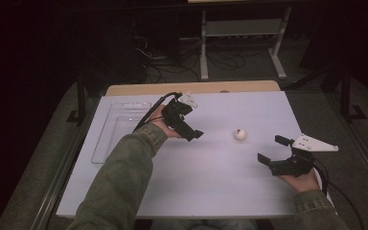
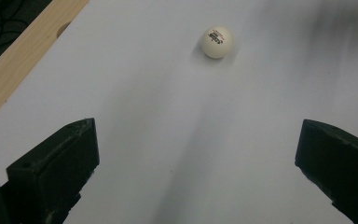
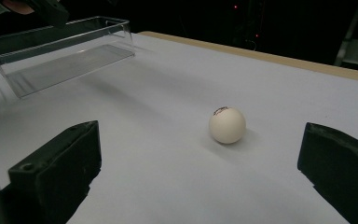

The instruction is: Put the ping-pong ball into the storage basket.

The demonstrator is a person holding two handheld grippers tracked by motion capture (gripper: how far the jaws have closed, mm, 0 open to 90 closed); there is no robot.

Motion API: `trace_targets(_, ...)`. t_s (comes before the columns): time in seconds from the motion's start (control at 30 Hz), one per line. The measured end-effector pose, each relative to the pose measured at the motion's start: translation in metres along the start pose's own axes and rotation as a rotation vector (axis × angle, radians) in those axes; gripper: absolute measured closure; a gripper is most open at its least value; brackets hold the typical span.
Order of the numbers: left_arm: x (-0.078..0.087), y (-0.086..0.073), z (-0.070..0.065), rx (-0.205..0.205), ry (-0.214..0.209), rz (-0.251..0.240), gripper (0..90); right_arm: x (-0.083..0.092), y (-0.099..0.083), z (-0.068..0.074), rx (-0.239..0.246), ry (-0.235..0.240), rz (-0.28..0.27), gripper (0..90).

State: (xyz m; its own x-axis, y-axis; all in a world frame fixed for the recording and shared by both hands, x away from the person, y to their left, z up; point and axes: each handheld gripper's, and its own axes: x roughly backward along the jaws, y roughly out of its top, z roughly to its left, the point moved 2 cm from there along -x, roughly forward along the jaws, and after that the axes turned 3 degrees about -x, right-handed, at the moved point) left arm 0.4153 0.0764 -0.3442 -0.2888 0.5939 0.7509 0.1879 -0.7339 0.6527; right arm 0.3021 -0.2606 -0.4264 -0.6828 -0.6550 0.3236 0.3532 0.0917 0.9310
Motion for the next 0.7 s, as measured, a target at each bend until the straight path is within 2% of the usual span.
trace_targets(0.23,-0.013,0.008,0.003,-0.006,-0.014,0.003,0.0,0.003,-0.001,-0.002,-0.014,-0.005,-0.003,0.0)
trace_targets(0.4,-0.023,0.013,0.005,-0.007,-0.022,0.007,0.0,0.005,-0.002,-0.002,-0.004,-0.008,0.0,0.0)
trace_targets(0.7,-0.031,0.022,0.008,-0.025,-0.027,0.02,0.0,0.004,-0.002,-0.003,-0.007,-0.002,-0.002,0.0)
